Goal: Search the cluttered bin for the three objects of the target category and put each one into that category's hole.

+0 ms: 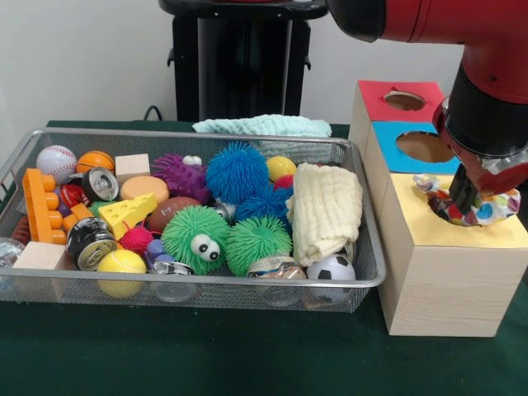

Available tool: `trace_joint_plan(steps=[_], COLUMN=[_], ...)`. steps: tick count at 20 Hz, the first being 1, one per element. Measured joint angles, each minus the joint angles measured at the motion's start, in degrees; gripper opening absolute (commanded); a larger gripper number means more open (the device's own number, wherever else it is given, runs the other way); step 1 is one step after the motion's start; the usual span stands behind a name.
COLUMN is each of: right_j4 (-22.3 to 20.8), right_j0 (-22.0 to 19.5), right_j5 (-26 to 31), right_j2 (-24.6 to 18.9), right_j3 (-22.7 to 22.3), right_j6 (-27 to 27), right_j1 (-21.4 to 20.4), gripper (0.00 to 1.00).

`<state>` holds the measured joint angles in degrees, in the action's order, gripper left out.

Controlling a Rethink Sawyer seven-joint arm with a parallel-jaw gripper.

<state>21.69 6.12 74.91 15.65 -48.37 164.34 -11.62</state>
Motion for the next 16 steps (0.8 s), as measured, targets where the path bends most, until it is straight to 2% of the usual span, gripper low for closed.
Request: trace_joint_plan(steps=[8,16], right_j4=[-2.37,-4.56], right_j0=[0.32,2.97], right_j5=[-4.61,-4.69], right_j2=[0.3,3.54], right_j3=[0.17,2.19], right_j6=[-0.01,-0.01], right_j1=[0.48,1.44], gripper=[0.0,0.0])
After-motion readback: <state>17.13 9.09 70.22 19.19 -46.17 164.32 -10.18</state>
